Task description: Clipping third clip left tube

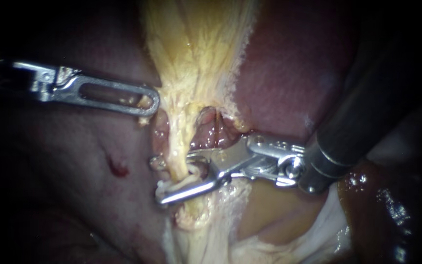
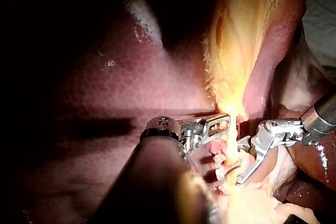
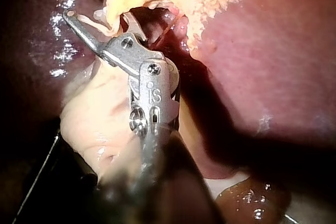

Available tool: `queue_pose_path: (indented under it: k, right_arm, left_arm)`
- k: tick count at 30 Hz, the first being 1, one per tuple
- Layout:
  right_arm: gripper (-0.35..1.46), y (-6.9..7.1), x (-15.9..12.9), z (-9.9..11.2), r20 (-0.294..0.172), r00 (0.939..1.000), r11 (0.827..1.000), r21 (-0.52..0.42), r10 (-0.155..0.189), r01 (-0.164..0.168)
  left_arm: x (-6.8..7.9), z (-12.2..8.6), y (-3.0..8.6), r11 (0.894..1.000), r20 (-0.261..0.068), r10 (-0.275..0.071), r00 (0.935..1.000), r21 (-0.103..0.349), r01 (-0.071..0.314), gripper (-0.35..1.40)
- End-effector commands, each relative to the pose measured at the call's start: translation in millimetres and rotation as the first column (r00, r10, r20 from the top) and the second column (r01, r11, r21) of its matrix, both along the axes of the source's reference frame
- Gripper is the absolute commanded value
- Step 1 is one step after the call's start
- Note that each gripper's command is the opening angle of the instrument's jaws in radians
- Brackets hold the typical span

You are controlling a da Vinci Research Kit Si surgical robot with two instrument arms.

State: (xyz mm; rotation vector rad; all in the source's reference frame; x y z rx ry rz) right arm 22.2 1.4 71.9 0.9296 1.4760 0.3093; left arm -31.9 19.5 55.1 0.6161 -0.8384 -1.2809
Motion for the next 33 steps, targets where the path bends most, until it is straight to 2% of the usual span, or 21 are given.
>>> queue_pose_path:
  k: [1,9,22,29,33]
  right_arm:
    - [0.48,0.0,0.1,0.0,-0.005,1.0,1.0,0.006,-0.002,0.002]
    - [0.48,0.0,0.3,0.0,-0.027,0.9996,0.999,0.035,-0.006,0.007]
    - [0.48,0.5,0.2,-0.4,-0.062,0.9979,0.995,0.099,0.016,-0.01]
    - [0.48,1.1,0.0,-0.7,-0.074,0.9969,0.993,0.118,0.028,-0.019]
    - [0.48,1.9,-0.3,-1.1,-0.086,0.9955,0.99,0.137,0.04,-0.028]
  left_arm:
    - [0.0,0.0,0.0,1.0,0.0,0.0,1.0,0.0,0.0,-0.35]
    - [-0.1,0.2,0.0,1.0,0.002,0.002,1.0,0.001,-0.002,-0.35]
    - [-0.1,0.2,0.0,1.0,0.002,0.001,1.0,0.001,-0.001,-0.35]
    - [-0.1,0.2,0.0,1.0,0.002,0.002,1.0,0.001,-0.002,-0.35]
    - [-0.1,0.2,0.0,1.0,0.002,0.002,1.0,0.001,-0.002,-0.35]
